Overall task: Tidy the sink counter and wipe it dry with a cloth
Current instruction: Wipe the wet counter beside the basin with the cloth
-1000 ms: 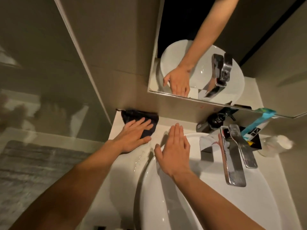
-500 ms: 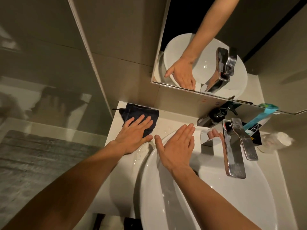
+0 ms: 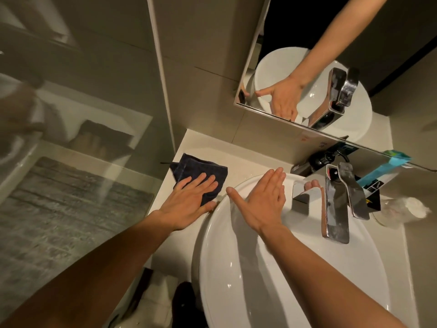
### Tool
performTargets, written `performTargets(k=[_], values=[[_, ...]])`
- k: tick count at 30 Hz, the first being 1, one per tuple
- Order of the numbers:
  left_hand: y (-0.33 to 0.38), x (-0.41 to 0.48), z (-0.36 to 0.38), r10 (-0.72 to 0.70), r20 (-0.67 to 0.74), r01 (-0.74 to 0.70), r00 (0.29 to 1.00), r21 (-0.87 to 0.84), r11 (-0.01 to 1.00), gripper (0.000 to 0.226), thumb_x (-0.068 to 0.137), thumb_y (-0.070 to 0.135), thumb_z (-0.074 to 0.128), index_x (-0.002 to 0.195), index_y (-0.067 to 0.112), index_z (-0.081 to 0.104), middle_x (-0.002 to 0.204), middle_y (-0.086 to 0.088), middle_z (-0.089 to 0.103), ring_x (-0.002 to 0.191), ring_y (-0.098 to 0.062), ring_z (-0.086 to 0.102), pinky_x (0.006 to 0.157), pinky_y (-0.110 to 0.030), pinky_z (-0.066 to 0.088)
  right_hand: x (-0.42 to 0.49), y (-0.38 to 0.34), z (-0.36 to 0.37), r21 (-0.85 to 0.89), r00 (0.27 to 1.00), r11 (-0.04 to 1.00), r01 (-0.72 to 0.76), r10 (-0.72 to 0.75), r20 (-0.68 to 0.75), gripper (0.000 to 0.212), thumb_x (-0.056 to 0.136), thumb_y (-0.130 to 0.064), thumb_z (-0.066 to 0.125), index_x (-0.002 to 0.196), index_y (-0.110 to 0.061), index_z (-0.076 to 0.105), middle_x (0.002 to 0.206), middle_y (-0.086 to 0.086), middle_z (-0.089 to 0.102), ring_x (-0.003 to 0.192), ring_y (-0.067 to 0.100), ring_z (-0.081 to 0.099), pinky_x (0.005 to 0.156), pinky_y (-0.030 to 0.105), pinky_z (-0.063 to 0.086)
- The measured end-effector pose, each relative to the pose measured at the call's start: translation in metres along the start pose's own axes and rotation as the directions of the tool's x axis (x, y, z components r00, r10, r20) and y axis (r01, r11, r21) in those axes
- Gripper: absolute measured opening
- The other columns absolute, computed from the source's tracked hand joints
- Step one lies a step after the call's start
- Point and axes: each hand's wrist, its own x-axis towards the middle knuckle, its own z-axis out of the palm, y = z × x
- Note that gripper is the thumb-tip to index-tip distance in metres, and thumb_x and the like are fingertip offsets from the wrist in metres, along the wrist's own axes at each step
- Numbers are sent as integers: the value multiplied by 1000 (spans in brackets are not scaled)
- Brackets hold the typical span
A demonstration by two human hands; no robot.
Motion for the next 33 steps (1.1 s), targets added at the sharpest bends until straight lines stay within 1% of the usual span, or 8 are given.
performTargets(k=[8, 21, 26, 28, 29, 31, 32, 33], values=[[12, -65, 20, -66, -22, 64, 998, -82, 995, 58, 106, 56, 25, 161, 35, 22, 167, 21, 11, 155, 0, -3, 127, -36, 2, -2, -1, 1, -2, 1000, 1000, 0, 0, -28, 132, 75, -94, 28, 157, 1, -14, 166, 21, -20, 154, 32, -22, 124, 46, -7], [40, -168, 55, -138, -47, 131, 989, -131, 983, 56, 107, 56, 20, 157, 35, 32, 167, 24, 9, 153, 4, -8, 124, -31, -3, -3, -1, 0, -17, 999, 1000, 1, -2, -35, 134, 75, -95, 27, 157, 3, -12, 166, 22, -18, 155, 34, -19, 125, 48, -4], [59, -207, 55, -148, -47, 132, 988, -243, 961, 53, 108, 53, 27, 155, 31, 40, 166, 23, 15, 153, 6, -2, 124, -29, -3, -4, -1, 0, -7, 999, 1000, 10, -10, -46, 135, 73, -96, 26, 157, 3, -10, 167, 22, -17, 155, 34, -18, 125, 49, -3], [69, -220, 48, -180, 18, 177, 983, -308, 935, 51, 107, 52, 32, 151, 31, 47, 162, 29, 17, 149, 14, -1, 124, -27, 1, -3, -2, -1, 0, 999, 1000, 7, -7, -48, 136, 72, -96, 24, 157, 4, -10, 167, 23, -16, 155, 35, -17, 125, 49, -2], [76, -225, 43, -237, 66, 245, 969, -372, 895, 49, 106, 52, 35, 148, 32, 50, 159, 30, 23, 147, 17, 7, 124, -25, 5, -3, -3, -1, 2, 999, 1000, 6, -6, -49, 136, 72, -96, 24, 157, 4, -10, 167, 23, -16, 155, 35, -17, 125, 49, -1], [86, -235, 31, -425, 168, 439, 889, -571, 694, 45, 103, 54, 39, 135, 33, 63, 144, 20, 56, 131, 9, 45, 118, -28, 30, -4, -3, -2, -3, 999, 1000, 8, -8, -46, 135, 73, -96, 24, 157, 4, -10, 167, 23, -16, 155, 35, -17, 125, 49, -1], [90, -237, 22, -519, 221, 511, 826, -682, 523, 45, 103, 54, 39, 117, 27, 72, 115, 12, 74, 106, 2, 64, 103, -33, 46, -4, -3, -3, -4, 999, 1000, 8, -9, -40, 135, 73, -96, 24, 157, 4, -10, 167, 23, -16, 155, 35, -17, 125, 49, -1], [93, -238, 13, -594, 250, 541, 765, -750, 380, 51, 104, 53, 38, 95, 19, 74, 82, 4, 75, 79, -7, 69, 83, -35, 53, -4, -3, -4, -3, 999, 1000, 7, -8, -34, 136, 72, -96, 24, 157, 4, -10, 167, 23, -16, 155, 35, -17, 125, 49, -1]])
